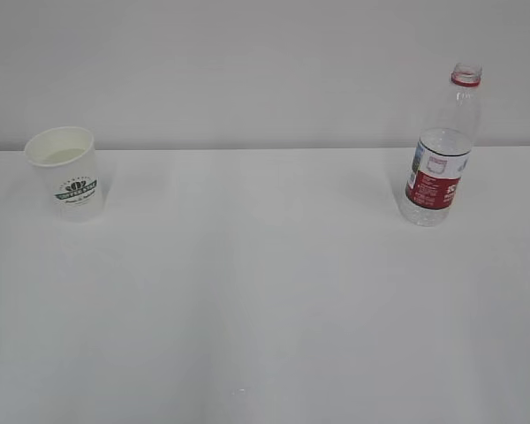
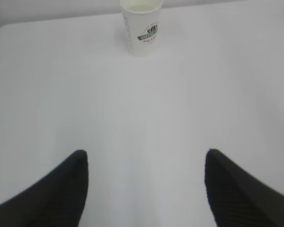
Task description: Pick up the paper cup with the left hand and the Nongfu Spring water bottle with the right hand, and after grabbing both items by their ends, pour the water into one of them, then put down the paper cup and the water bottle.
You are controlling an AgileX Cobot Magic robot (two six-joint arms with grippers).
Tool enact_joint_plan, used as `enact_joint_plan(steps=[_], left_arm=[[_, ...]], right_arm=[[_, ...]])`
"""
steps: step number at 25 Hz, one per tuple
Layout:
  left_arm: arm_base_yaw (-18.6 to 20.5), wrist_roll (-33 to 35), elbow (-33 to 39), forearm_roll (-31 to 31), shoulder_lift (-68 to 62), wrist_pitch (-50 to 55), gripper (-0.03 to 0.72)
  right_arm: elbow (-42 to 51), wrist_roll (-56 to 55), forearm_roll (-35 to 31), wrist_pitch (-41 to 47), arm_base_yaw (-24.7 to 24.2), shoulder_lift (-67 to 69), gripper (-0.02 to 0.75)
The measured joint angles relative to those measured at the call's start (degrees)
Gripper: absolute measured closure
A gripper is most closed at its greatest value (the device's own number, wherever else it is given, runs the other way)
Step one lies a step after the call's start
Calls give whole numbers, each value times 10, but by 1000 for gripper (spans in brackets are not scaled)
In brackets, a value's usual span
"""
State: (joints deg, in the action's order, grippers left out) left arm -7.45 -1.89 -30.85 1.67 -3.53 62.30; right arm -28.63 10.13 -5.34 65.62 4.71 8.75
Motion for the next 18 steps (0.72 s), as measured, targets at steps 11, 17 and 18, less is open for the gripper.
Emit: enact_joint_plan(steps=[11,17,18], left_arm=[[0,0,0,1,32,1,127],[0,0,0,1,32,1,127],[0,0,0,1,32,1,127]], right_arm=[[1,0,0,-1,0,-57,151],[1,0,0,0,0,-96,150],[1,0,0,0,0,-96,151]])
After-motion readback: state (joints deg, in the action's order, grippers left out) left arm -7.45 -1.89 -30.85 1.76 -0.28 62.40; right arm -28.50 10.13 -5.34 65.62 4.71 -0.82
